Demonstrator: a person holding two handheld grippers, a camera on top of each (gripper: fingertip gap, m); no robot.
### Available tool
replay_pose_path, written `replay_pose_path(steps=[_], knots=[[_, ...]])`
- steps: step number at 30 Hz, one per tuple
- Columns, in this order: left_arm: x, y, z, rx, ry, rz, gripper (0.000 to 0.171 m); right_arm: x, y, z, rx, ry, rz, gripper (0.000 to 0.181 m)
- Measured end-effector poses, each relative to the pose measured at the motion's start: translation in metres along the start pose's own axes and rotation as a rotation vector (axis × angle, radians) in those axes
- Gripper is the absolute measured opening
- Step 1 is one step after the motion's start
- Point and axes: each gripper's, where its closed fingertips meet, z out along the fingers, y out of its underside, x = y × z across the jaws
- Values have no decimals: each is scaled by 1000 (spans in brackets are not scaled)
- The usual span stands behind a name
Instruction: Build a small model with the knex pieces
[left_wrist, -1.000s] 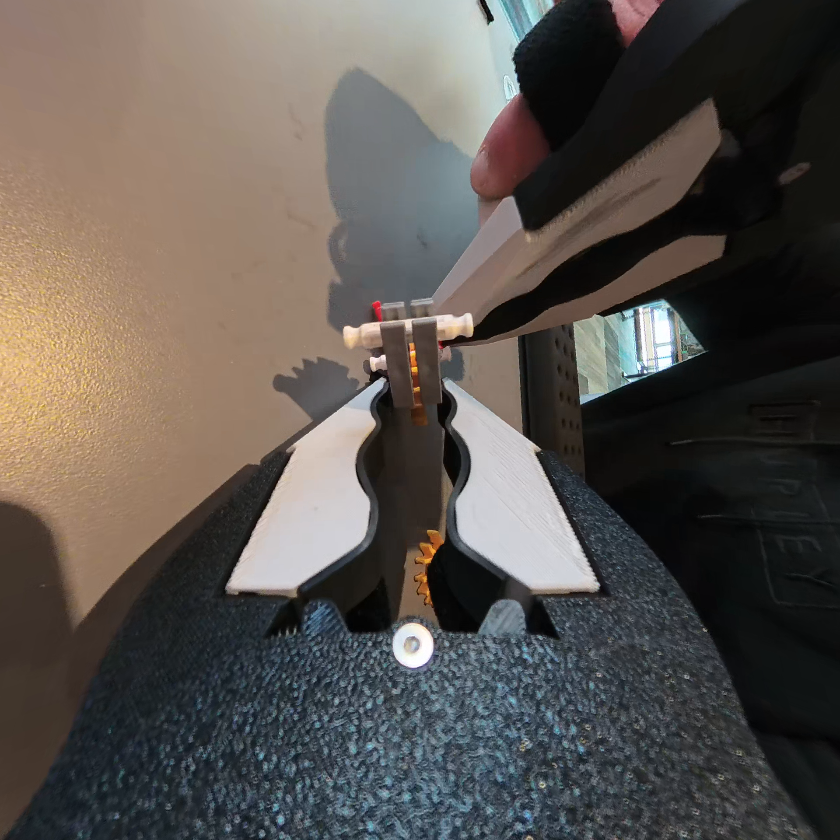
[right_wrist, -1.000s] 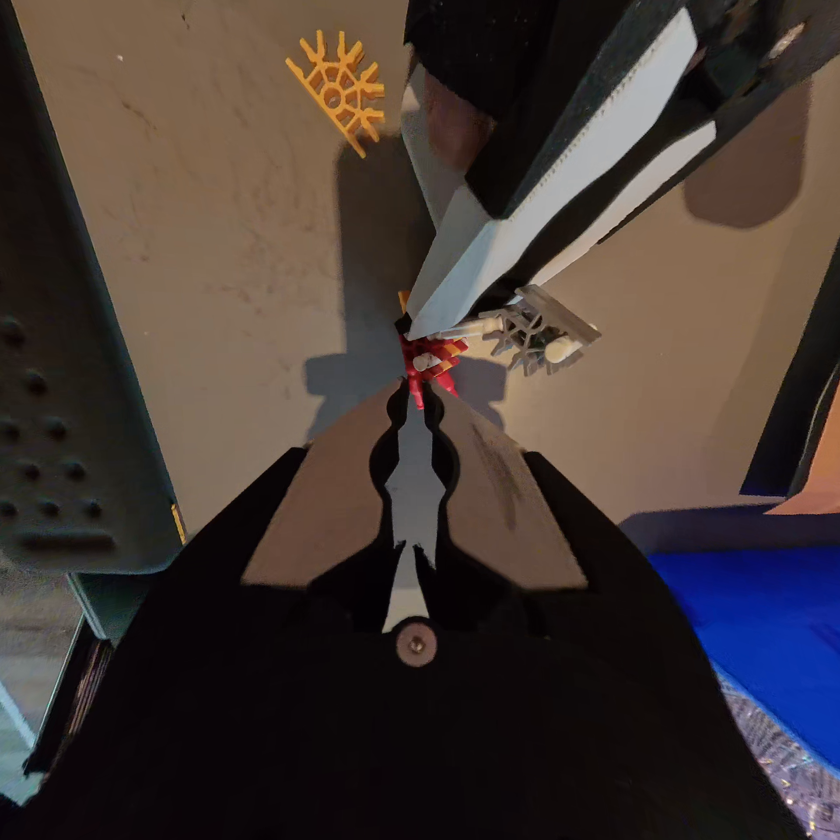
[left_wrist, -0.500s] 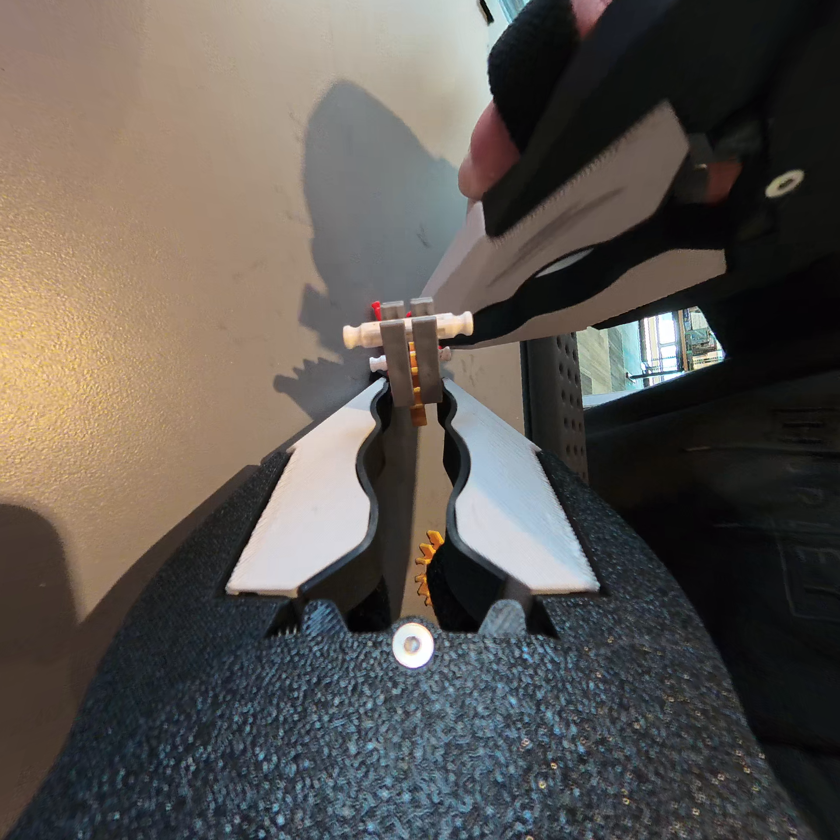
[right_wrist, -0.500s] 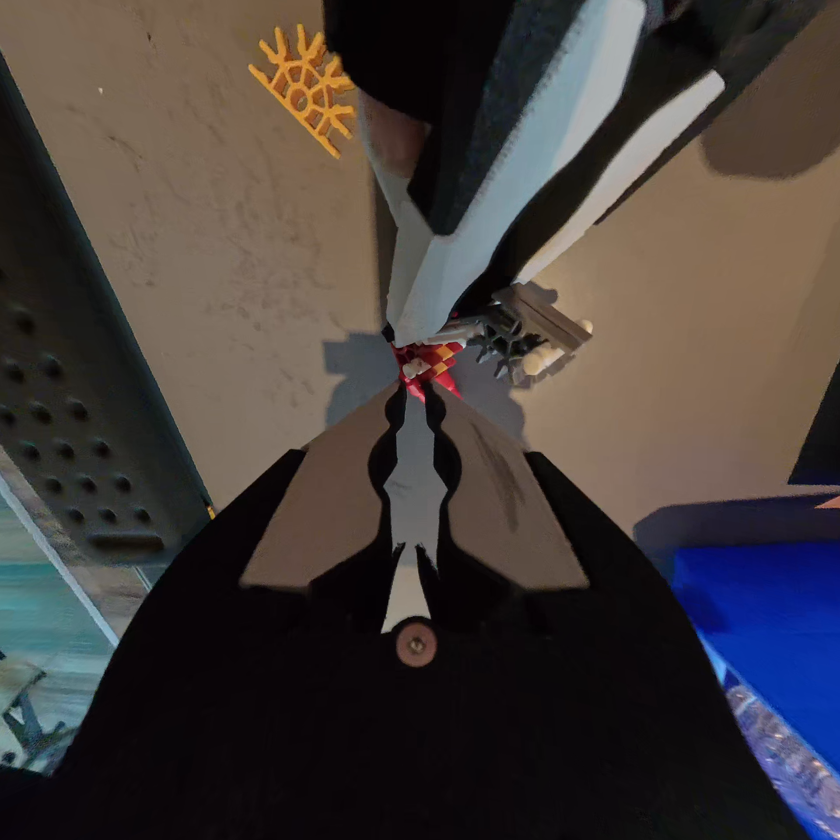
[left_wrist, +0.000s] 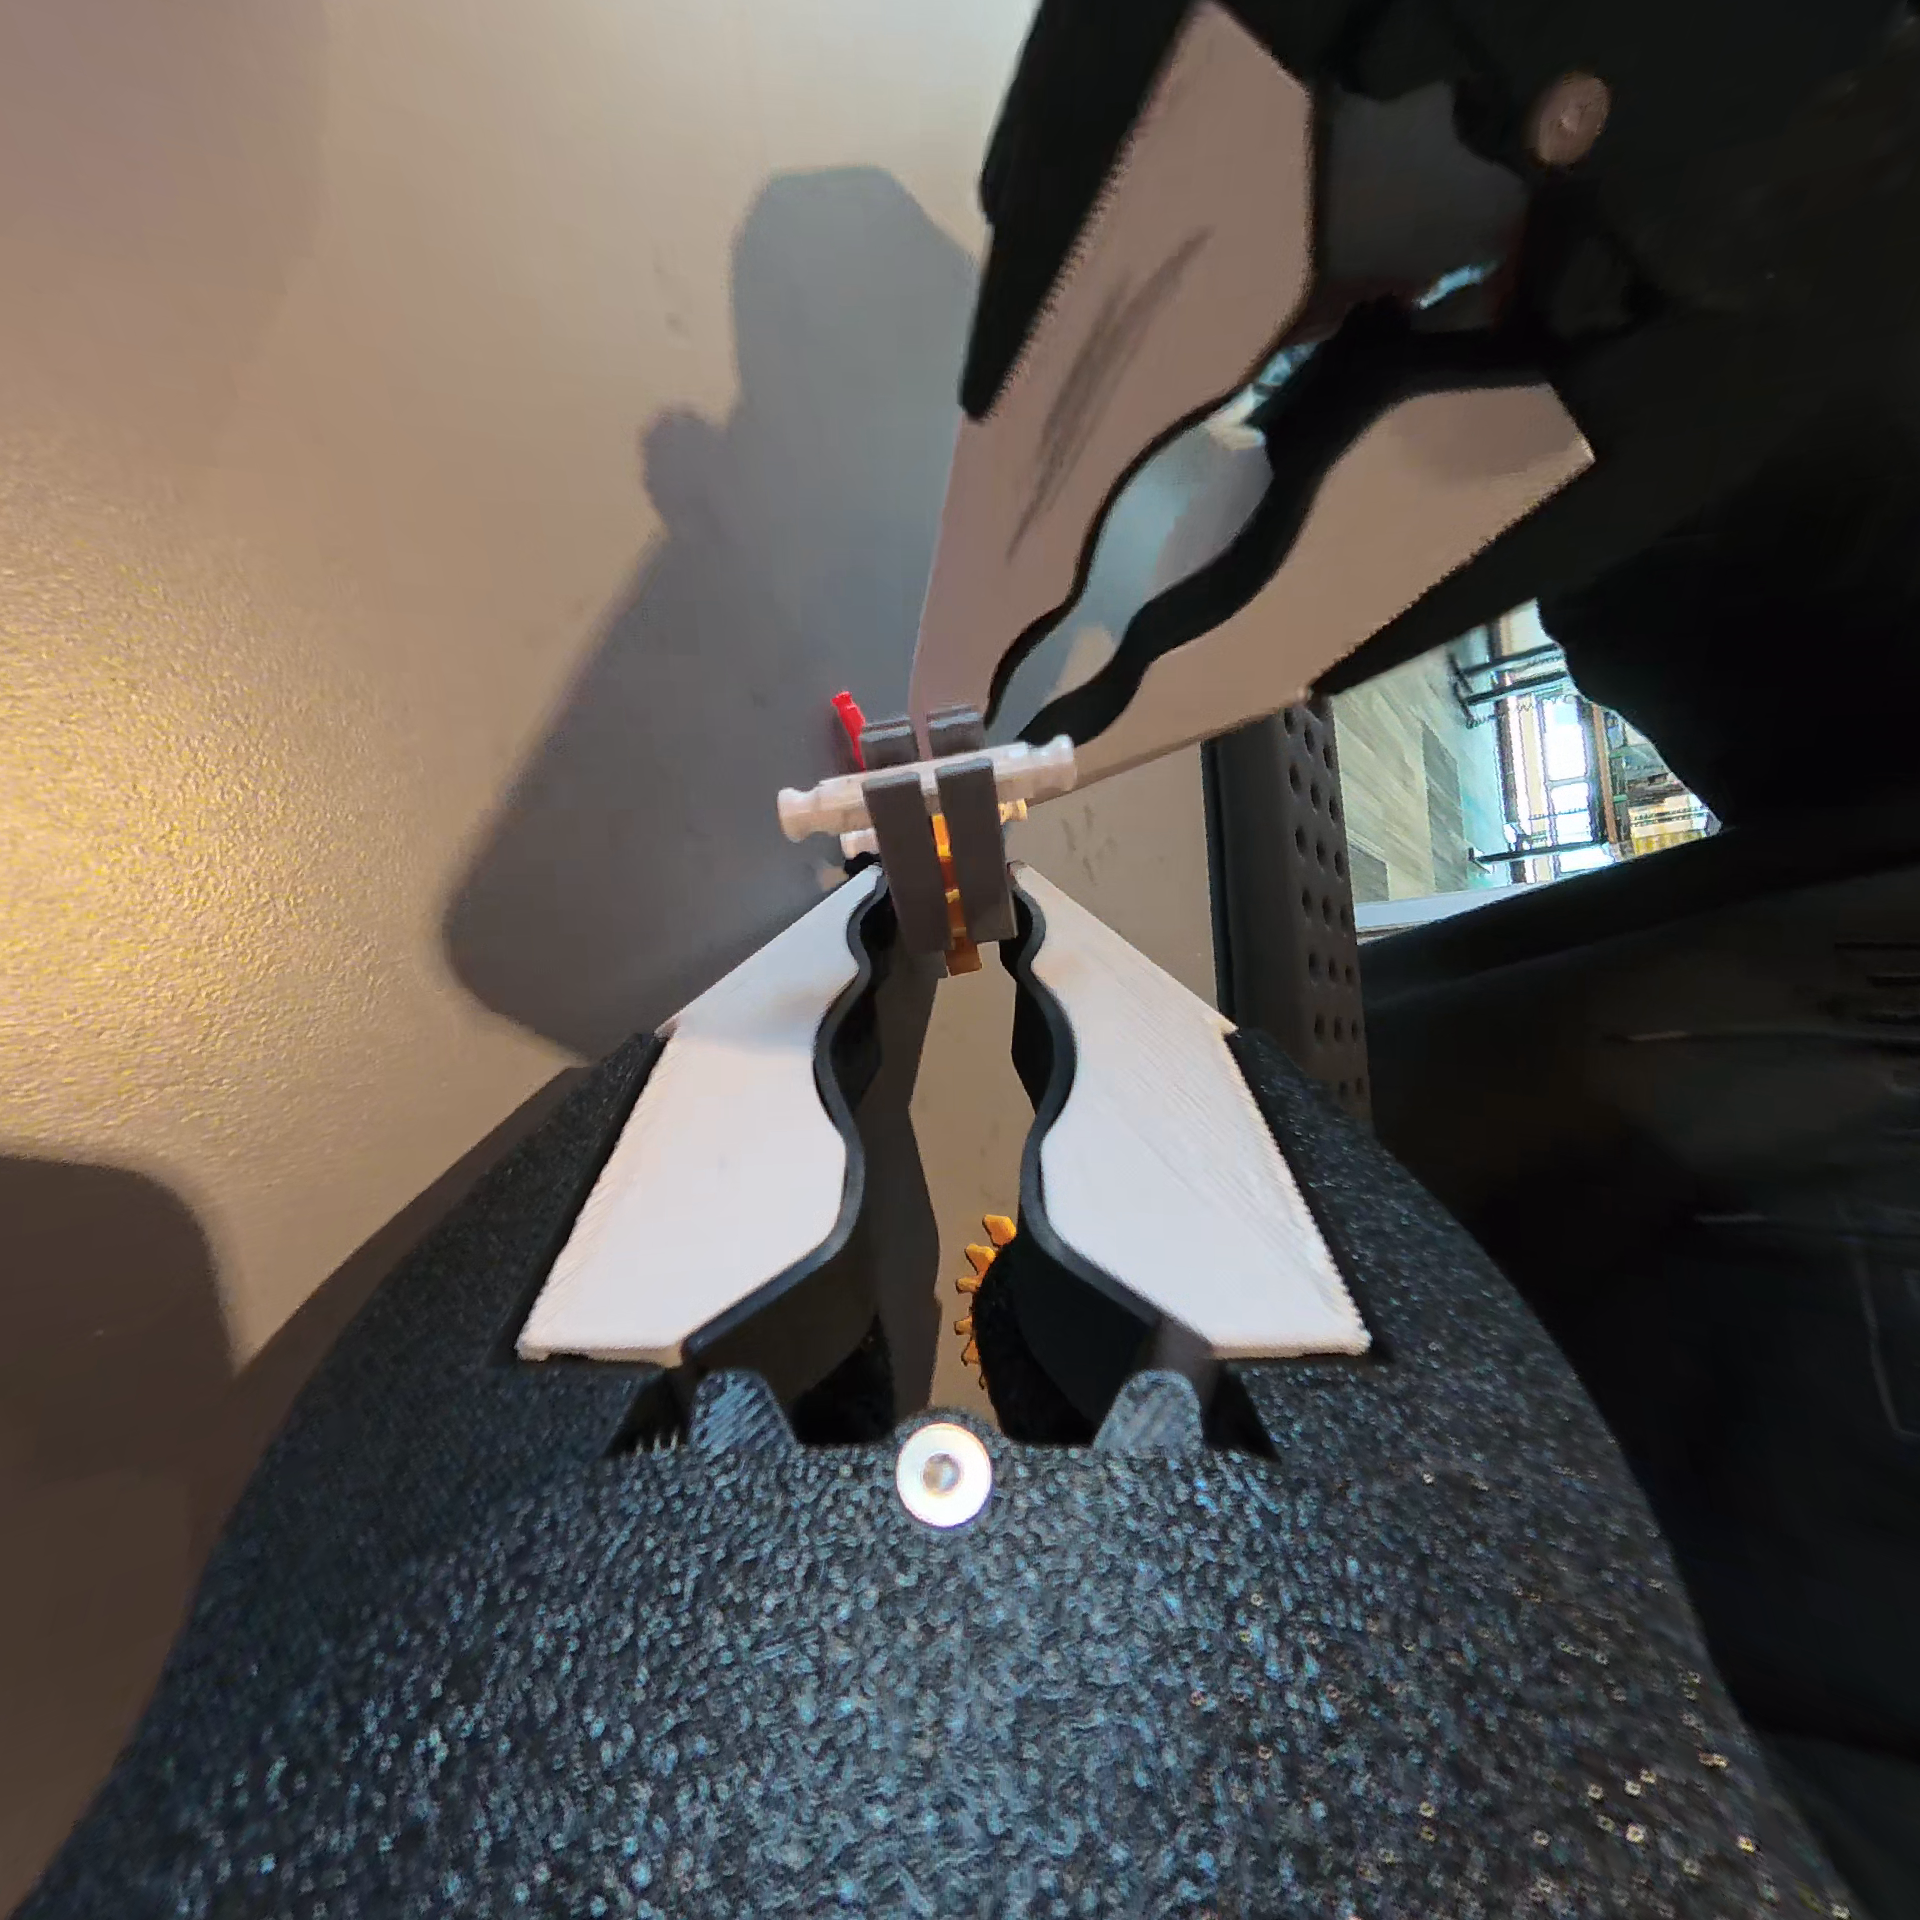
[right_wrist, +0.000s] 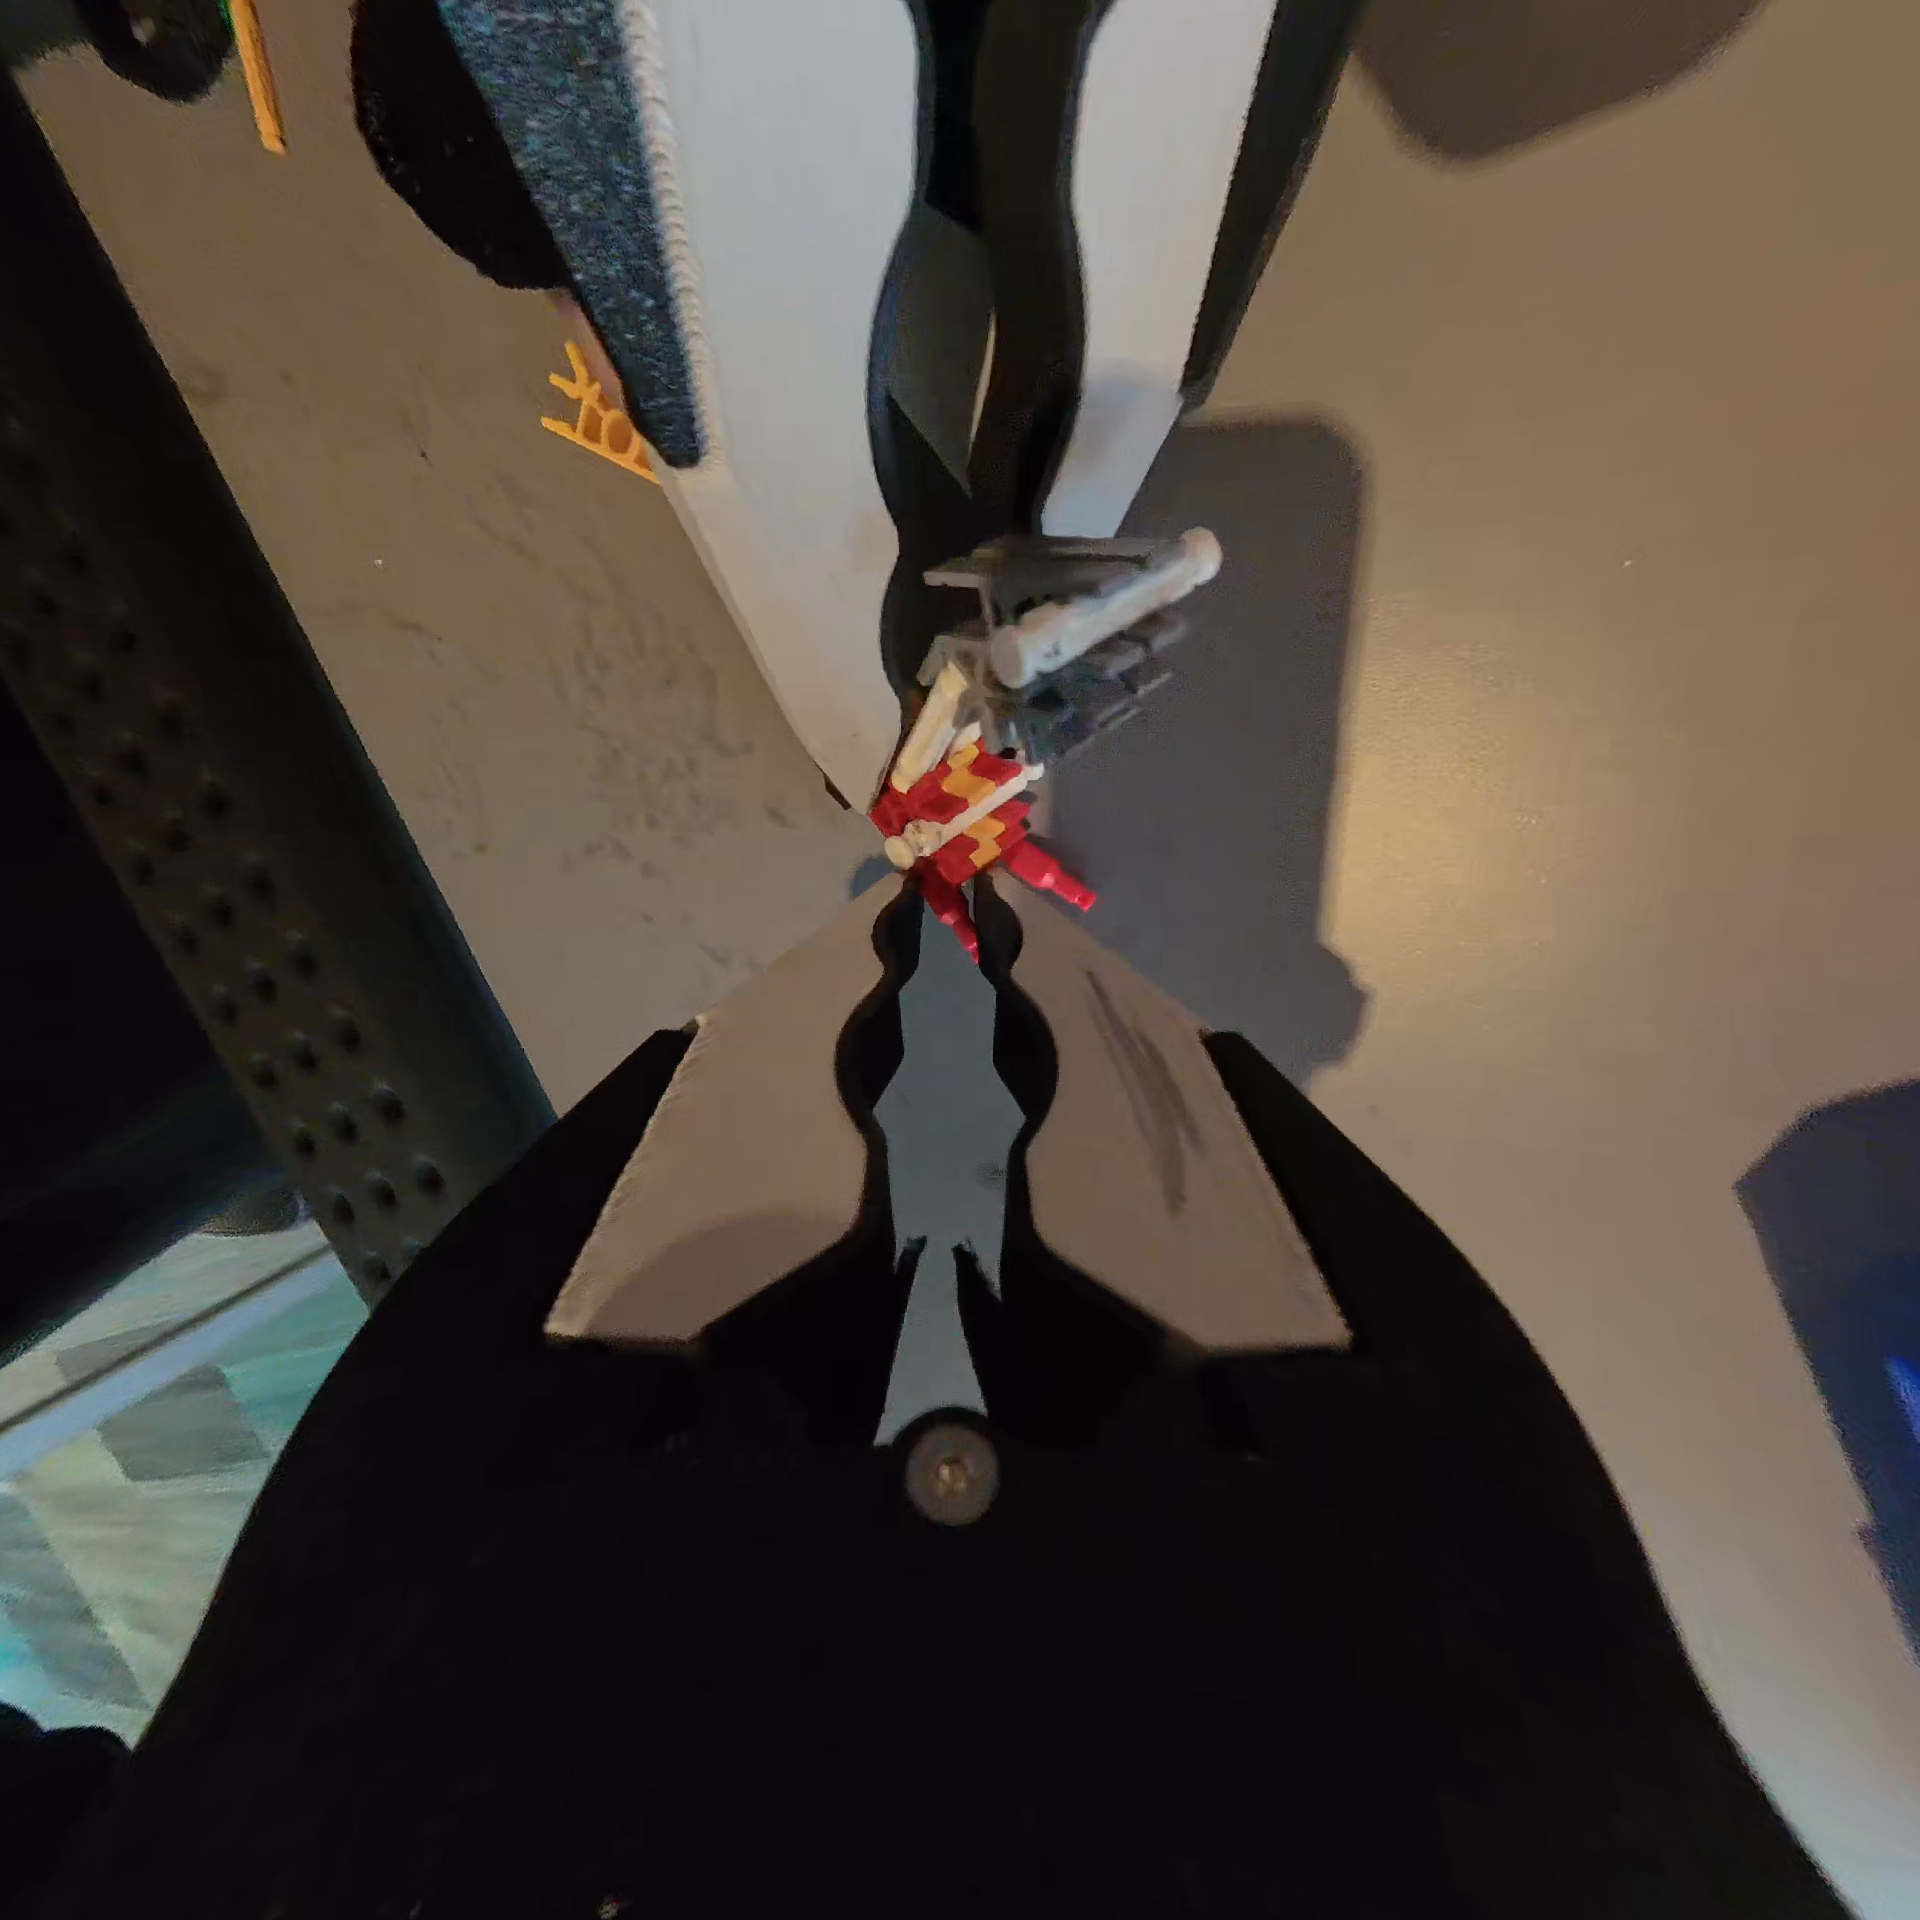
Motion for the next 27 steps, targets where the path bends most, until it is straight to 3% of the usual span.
replay_pose_path(steps=[4,8,17,27], knots=[[0,0,0,-6,-4,14,17,-1,-1,3,62,-89,62,8],[0,0,0,-3,-7,19,17,-1,-1,3,141,-56,45,9],[0,0,0,-3,-5,17,17,-4,-2,0,491,-64,86,11],[0,0,0,-4,4,7,17,-3,-2,-5,561,-86,105,10]])
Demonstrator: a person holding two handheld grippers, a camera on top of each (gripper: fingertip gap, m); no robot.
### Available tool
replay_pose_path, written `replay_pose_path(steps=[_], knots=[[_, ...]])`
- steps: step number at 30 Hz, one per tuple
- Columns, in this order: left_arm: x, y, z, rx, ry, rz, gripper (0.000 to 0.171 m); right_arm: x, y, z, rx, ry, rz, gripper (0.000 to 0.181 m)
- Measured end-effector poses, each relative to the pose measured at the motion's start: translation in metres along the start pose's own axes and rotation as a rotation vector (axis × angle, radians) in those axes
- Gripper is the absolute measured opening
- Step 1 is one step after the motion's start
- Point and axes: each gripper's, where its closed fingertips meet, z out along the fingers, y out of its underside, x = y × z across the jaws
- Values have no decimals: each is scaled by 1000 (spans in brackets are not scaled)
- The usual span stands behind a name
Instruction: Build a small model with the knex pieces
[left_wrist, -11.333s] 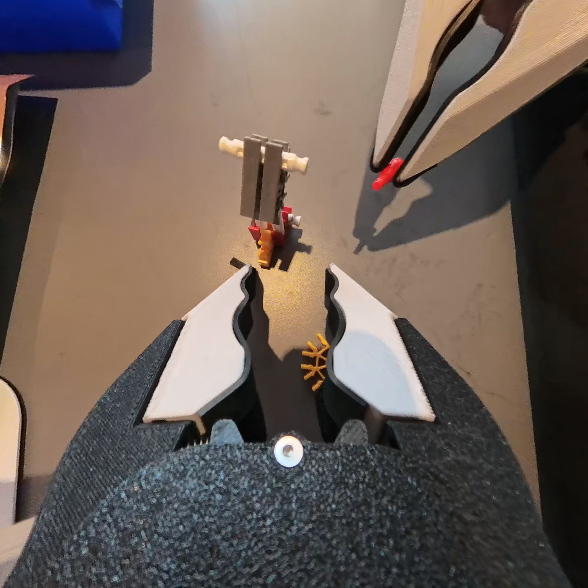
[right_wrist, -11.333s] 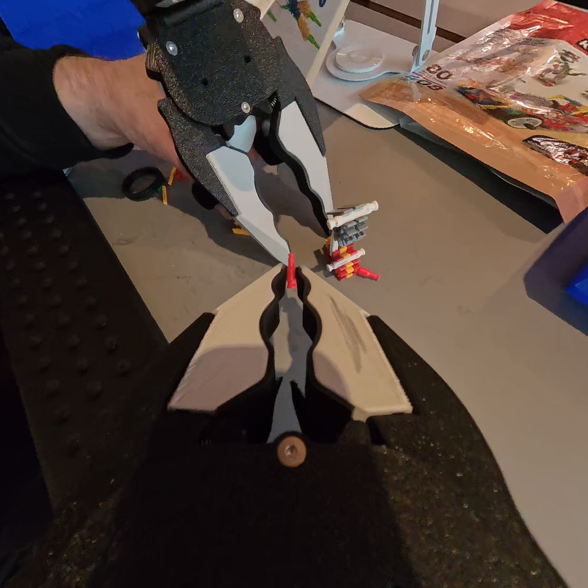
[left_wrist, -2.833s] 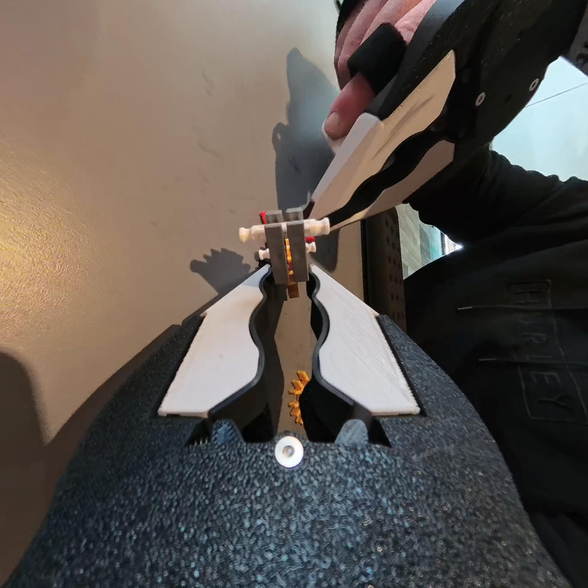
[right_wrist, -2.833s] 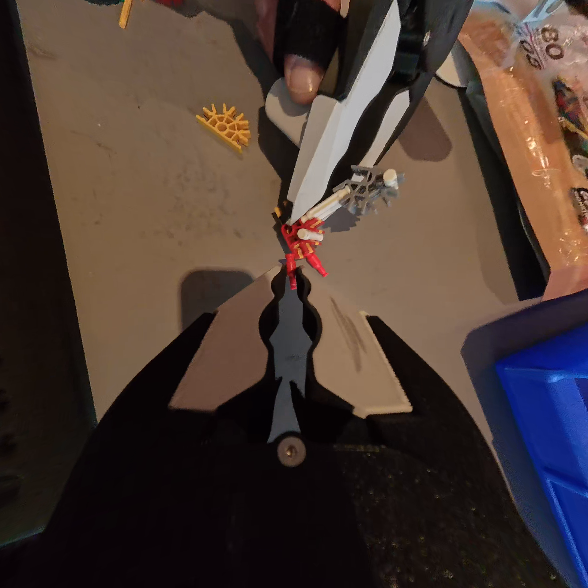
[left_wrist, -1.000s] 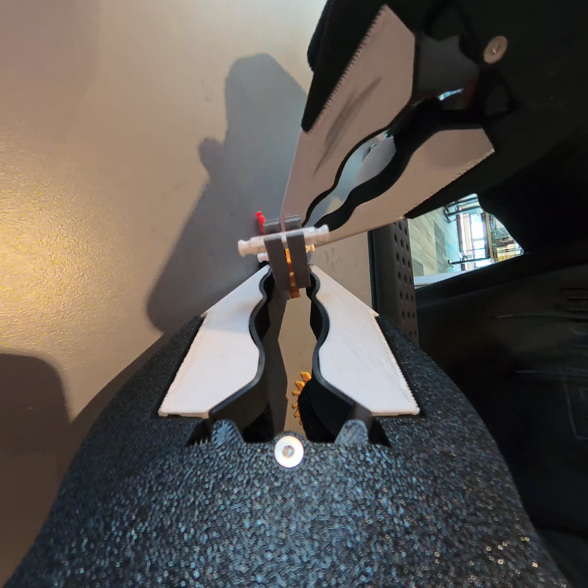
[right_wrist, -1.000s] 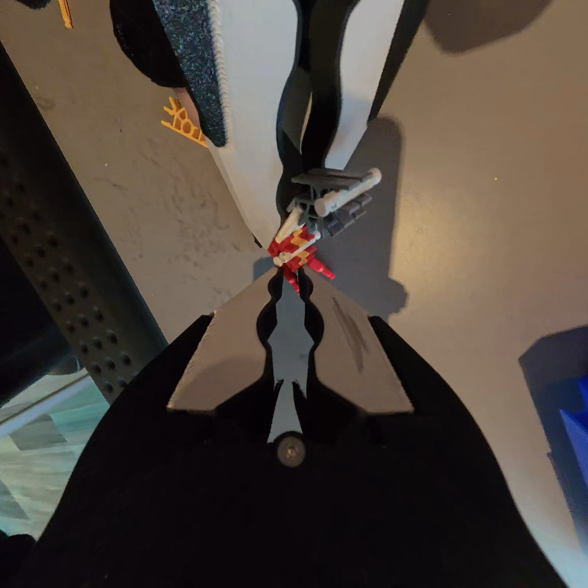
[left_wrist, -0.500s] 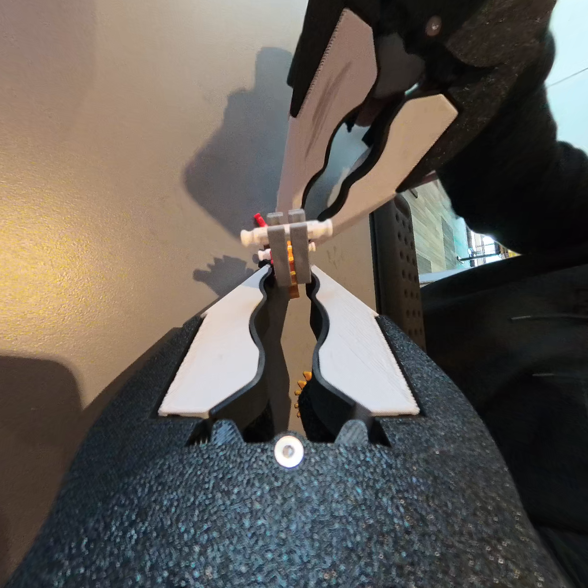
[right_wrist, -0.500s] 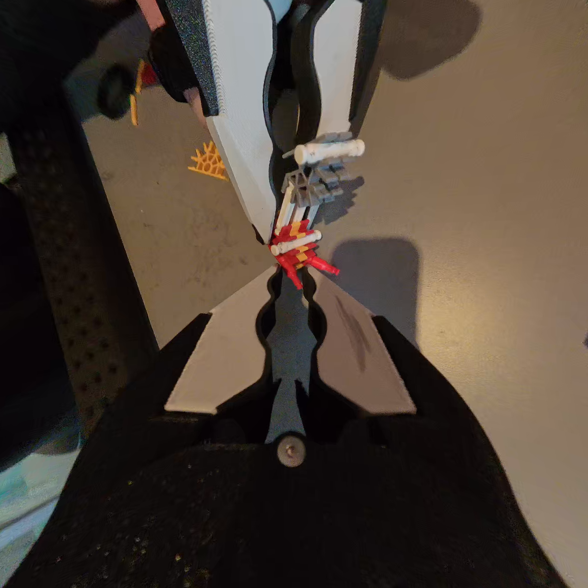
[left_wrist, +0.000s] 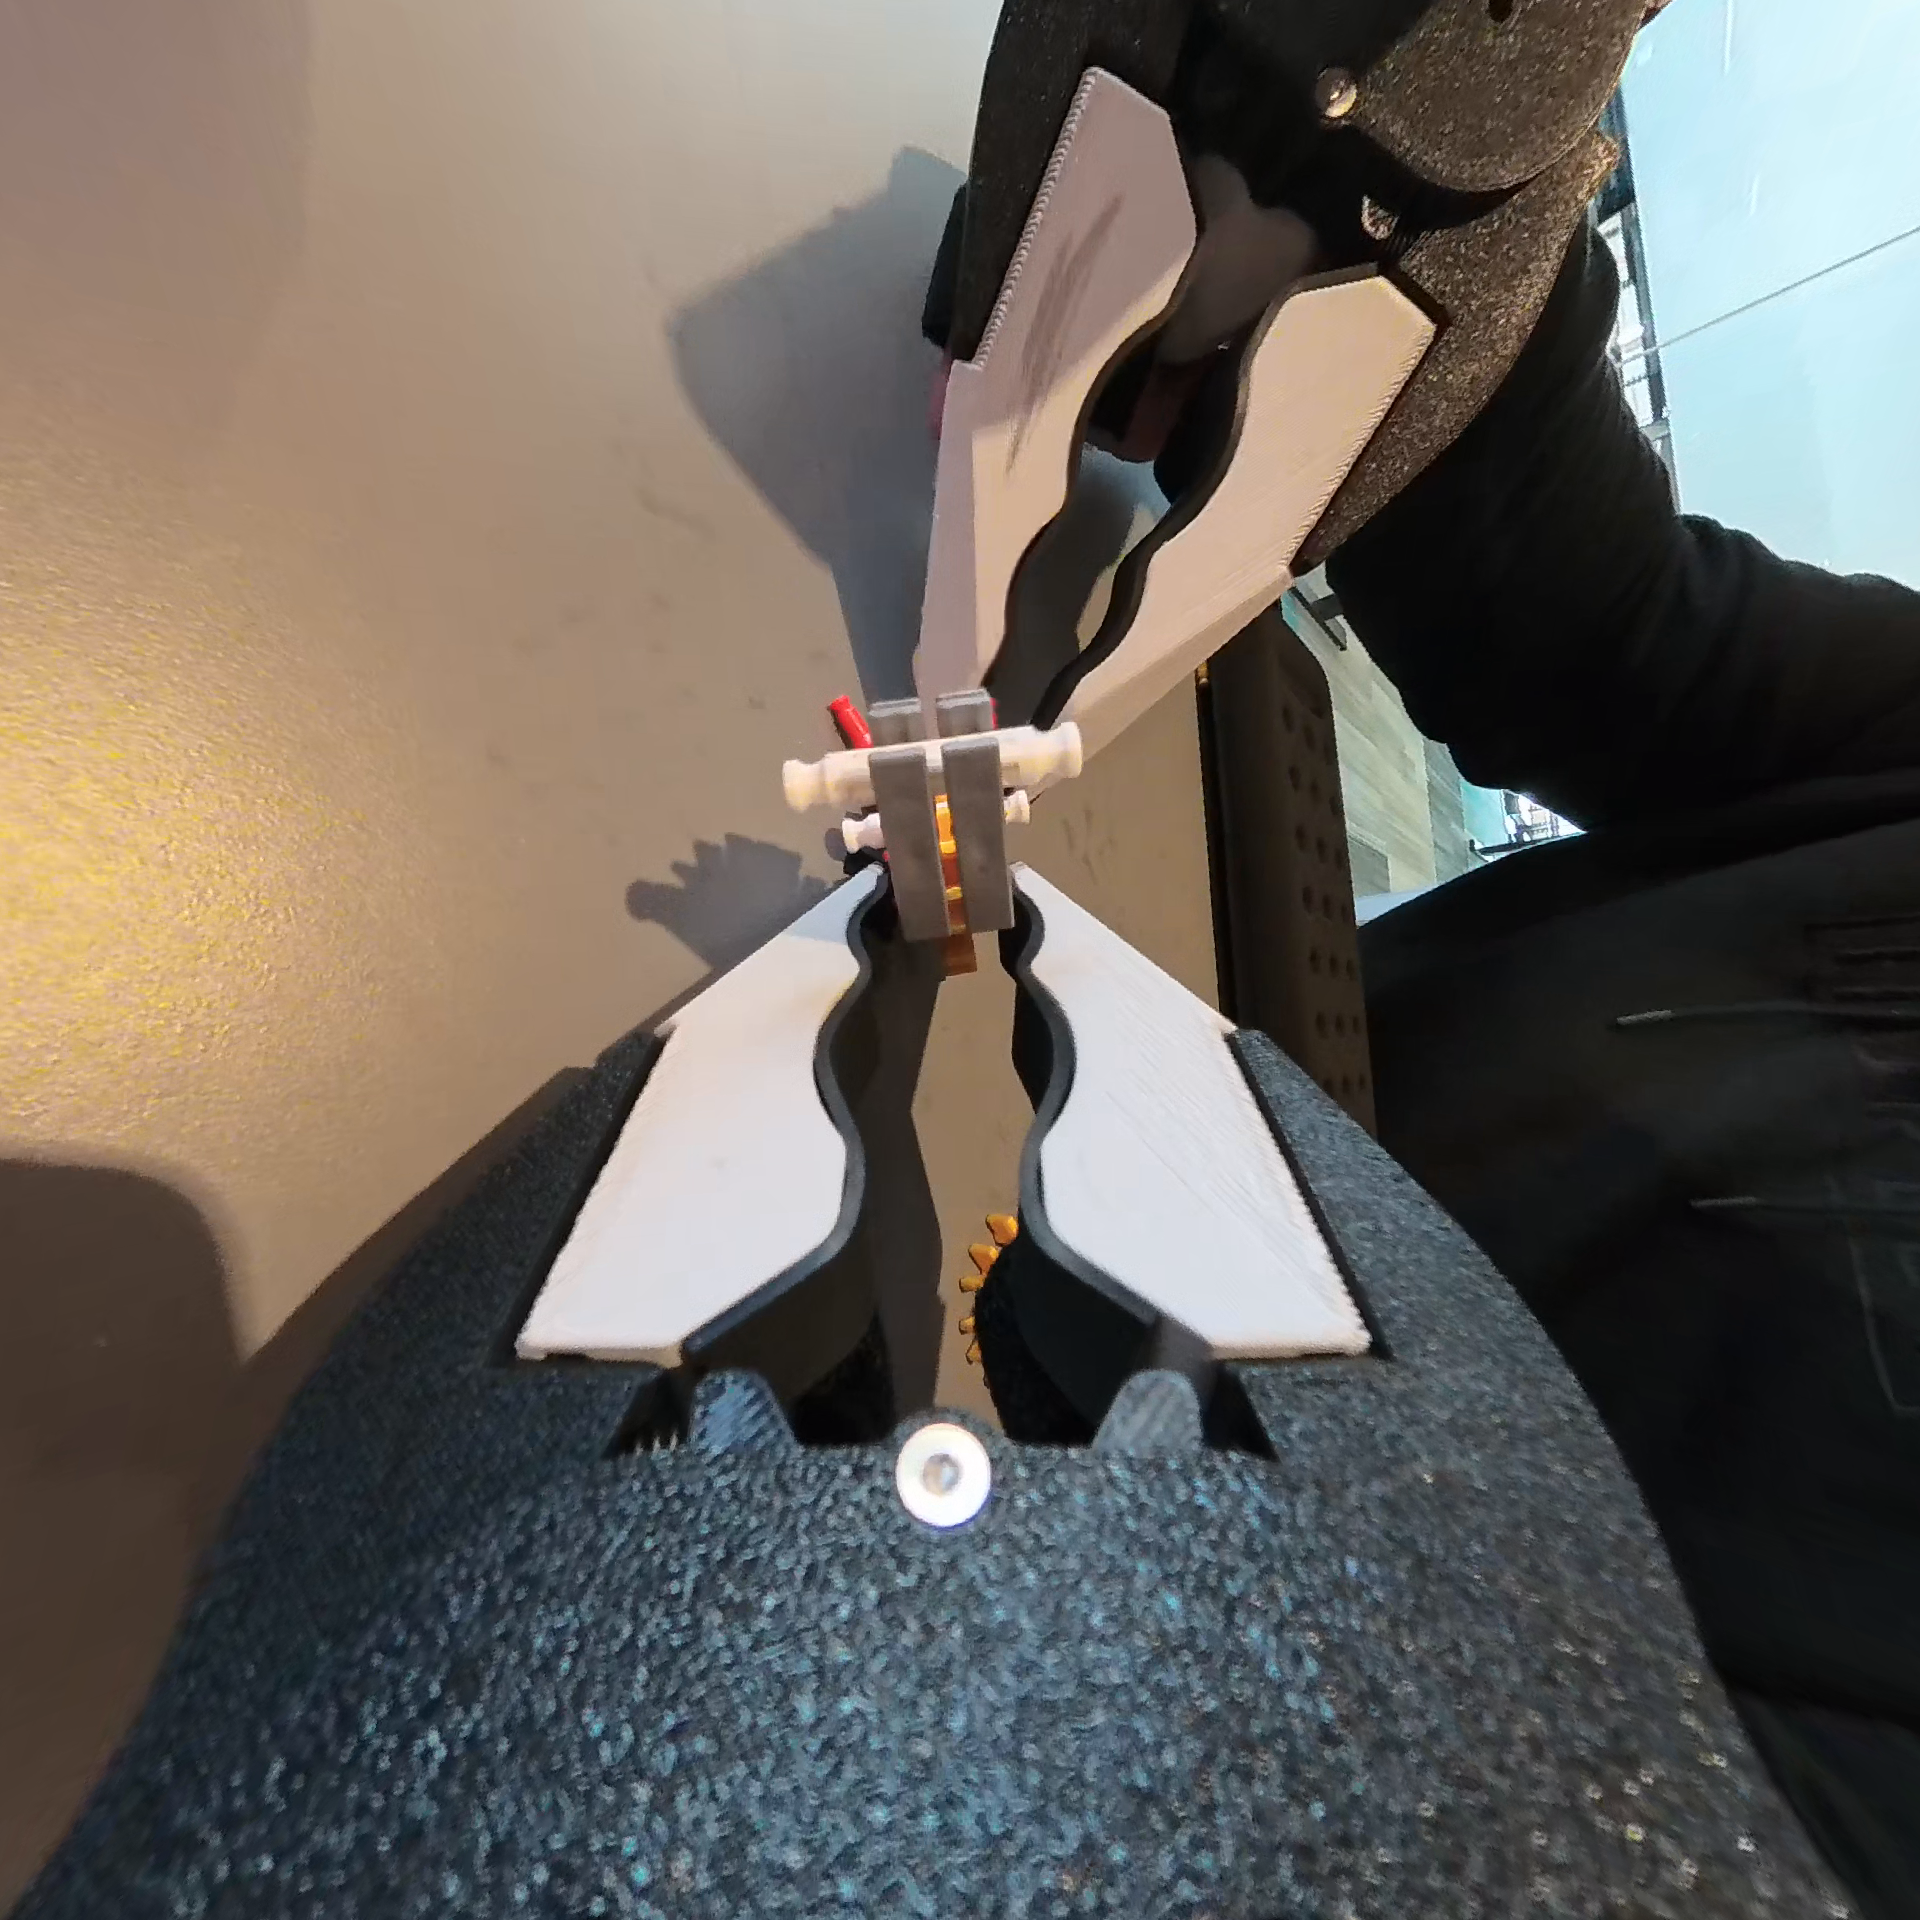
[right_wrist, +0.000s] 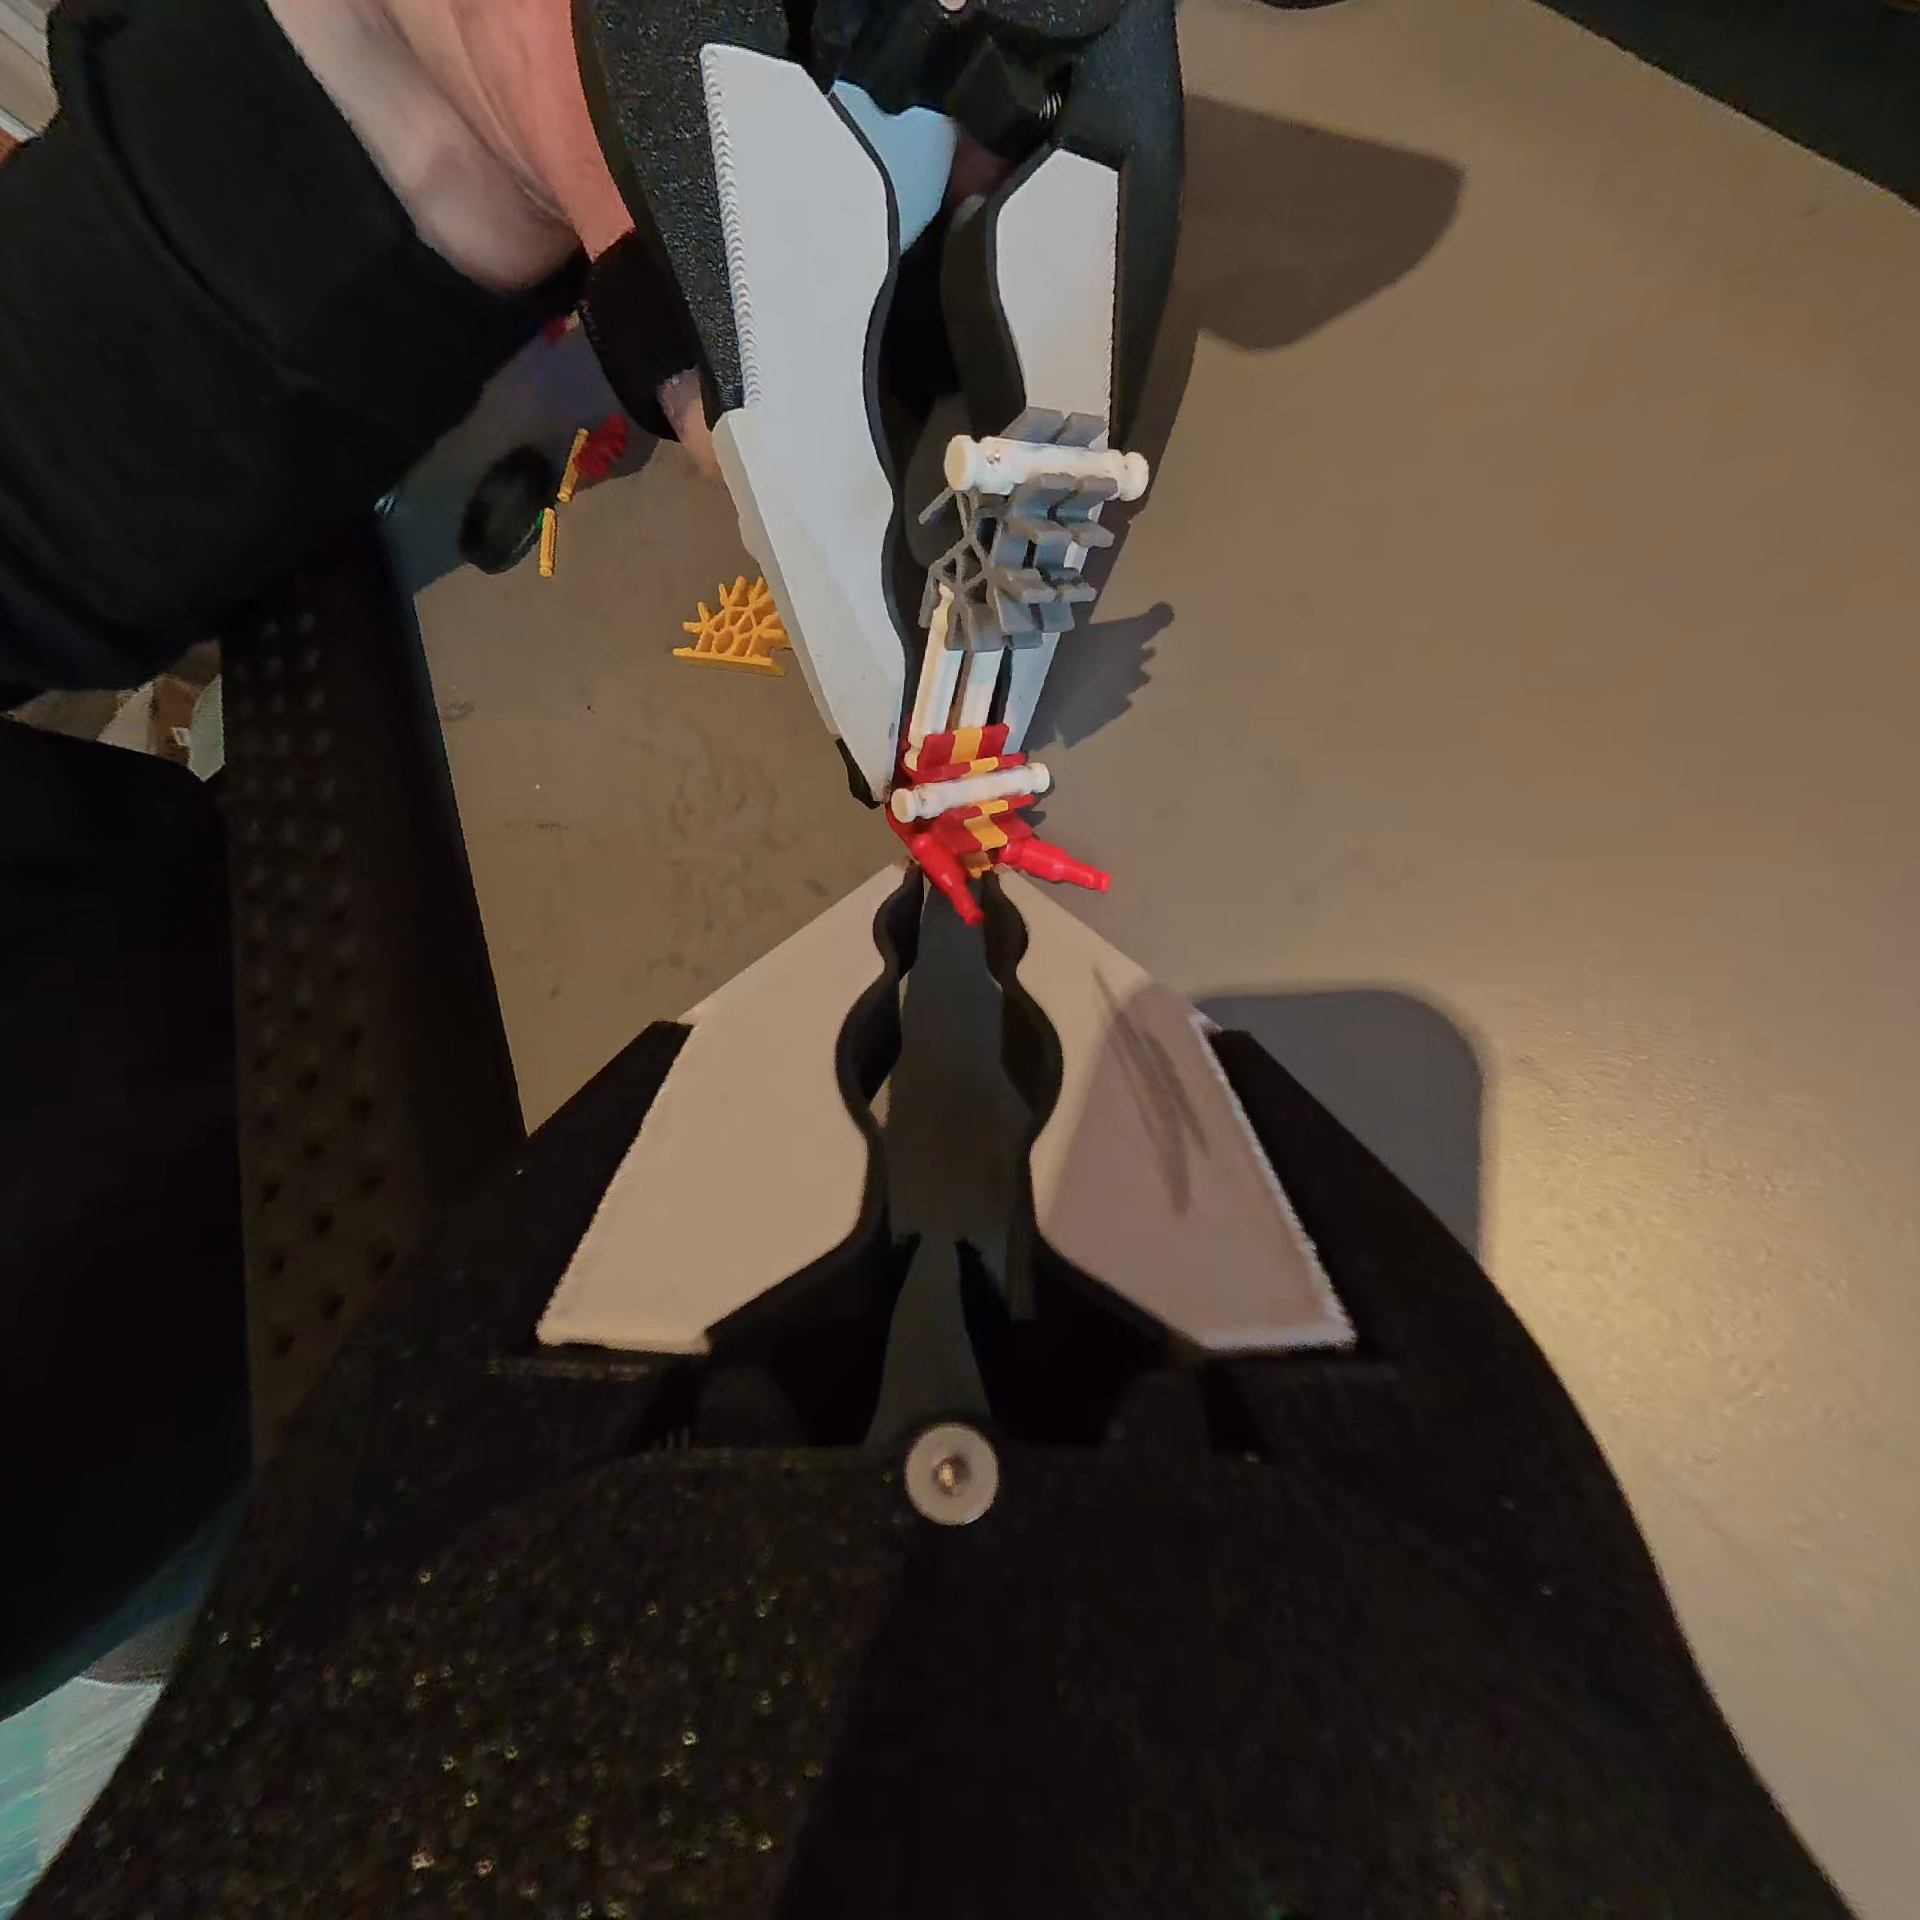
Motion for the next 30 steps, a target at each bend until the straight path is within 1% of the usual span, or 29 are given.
replay_pose_path(steps=[4,9,13,16,21,30], knots=[[0,0,0,1,0,-1,17,1,0,1,-3,-16,36,11],[0,-1,0,3,-3,-1,17,3,-1,0,-2,-63,137,9],[-1,-1,0,0,-12,12,16,5,1,1,-31,-87,186,9],[-1,-1,0,0,-15,15,16,5,1,1,-40,-94,200,9],[-1,0,0,-3,-12,20,16,4,1,1,-14,-61,126,10],[-1,0,0,-4,-7,15,16,3,-2,-2,5,-96,143,11]])
